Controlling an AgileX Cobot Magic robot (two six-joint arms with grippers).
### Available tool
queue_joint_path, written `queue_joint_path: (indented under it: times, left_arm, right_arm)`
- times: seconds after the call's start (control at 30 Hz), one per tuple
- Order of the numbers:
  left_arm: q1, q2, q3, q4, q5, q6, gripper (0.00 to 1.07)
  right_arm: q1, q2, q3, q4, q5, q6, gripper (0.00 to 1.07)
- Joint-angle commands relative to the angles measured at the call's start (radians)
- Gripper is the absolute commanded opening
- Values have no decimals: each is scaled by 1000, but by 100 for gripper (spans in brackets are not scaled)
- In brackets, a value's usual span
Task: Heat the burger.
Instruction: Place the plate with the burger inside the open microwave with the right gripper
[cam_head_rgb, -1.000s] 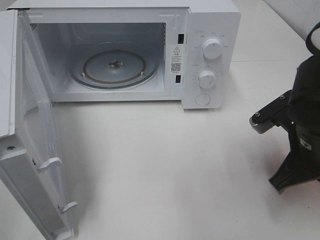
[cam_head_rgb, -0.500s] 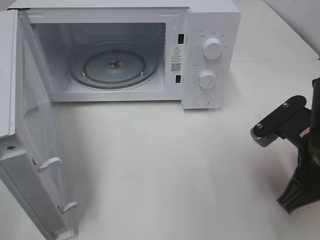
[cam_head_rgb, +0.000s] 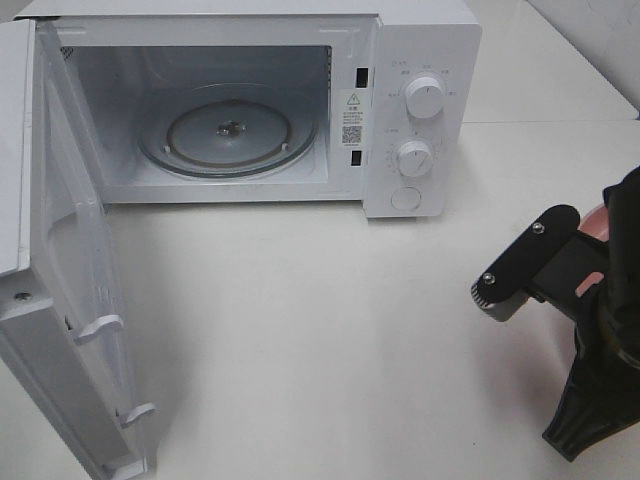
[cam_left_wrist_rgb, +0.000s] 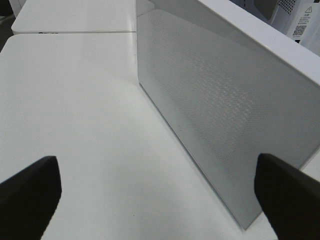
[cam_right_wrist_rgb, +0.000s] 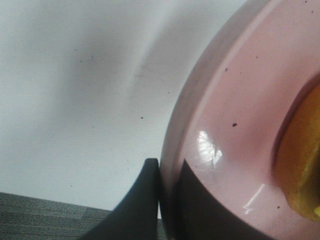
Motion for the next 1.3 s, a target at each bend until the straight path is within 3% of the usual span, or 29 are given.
queue_joint_path:
  times: [0.03,0.6,1.3]
  left_arm:
    - [-6,-25,4,-1,-7,-4,100]
    - [-6,-25,4,-1,-7,-4,100]
    - [-6,-25,4,-1,-7,-4,100]
  right_arm:
    - [55,-10,4,-36,58,-31,0]
    - [285,-10,3,-29,58,-91,0]
    - [424,-10,3,-36,50,-219,0]
